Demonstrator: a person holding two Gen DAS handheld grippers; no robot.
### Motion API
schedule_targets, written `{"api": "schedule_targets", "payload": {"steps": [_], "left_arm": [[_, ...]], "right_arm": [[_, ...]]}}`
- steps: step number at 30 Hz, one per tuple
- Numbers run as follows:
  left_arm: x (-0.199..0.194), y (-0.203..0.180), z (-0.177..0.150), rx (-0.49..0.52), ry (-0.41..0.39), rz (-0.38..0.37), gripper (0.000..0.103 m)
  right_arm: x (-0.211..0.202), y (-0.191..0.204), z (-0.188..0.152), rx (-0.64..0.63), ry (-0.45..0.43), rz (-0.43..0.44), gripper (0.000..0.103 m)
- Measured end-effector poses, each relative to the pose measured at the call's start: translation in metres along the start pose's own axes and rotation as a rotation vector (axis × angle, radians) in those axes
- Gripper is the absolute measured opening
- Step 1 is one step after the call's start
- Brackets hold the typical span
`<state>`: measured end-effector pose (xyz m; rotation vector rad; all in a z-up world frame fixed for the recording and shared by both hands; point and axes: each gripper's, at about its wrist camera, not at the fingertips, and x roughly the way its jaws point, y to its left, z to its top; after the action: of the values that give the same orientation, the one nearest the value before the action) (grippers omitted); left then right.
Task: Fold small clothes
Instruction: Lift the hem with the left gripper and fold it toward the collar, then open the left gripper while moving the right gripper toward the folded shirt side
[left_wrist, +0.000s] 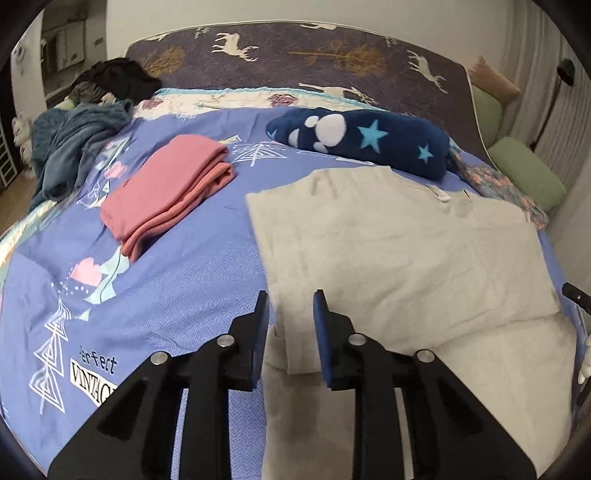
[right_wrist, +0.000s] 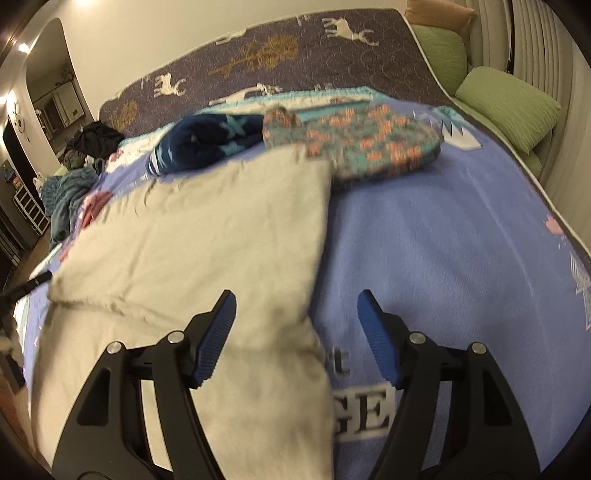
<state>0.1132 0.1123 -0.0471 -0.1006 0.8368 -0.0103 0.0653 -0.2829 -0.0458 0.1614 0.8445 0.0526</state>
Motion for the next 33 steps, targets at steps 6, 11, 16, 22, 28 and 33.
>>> {"api": "schedule_targets", "payload": {"steps": [6,11,16,22,28,33], "left_arm": [[0.018,-0.025,0.014,0.088,-0.044,-0.001,0.047],[0.06,-0.033,0.003,0.12,0.031,0.088,0.055],[0.058,-0.021,0.004,0.061,0.039,0.029,0.057],[0.058,-0.033,0.001,0.107,0.026,0.085,0.057],[0.027,-0.088,0.028,0.141,-0.008,-0.233,0.03],[0.025,-0.213,0.059,0.402,0.009,-0.433,0.03]], "right_arm": [[0.026,0.003,0.045,0.0,0.011,0.033,0.07],[0.091,-0.022,0.065,0.122,0.127,0.003,0.07],[0.102,-0.047,0.075,0.286,0.082,0.173,0.076],[0.103,-0.07,0.084,0.389,0.08,0.214,0.073],[0.078,-0.089,0.066,0.404,0.052,0.255,0.072],[0.047,-0.095,0.041,0.349,0.043,0.232,0.073]]}}
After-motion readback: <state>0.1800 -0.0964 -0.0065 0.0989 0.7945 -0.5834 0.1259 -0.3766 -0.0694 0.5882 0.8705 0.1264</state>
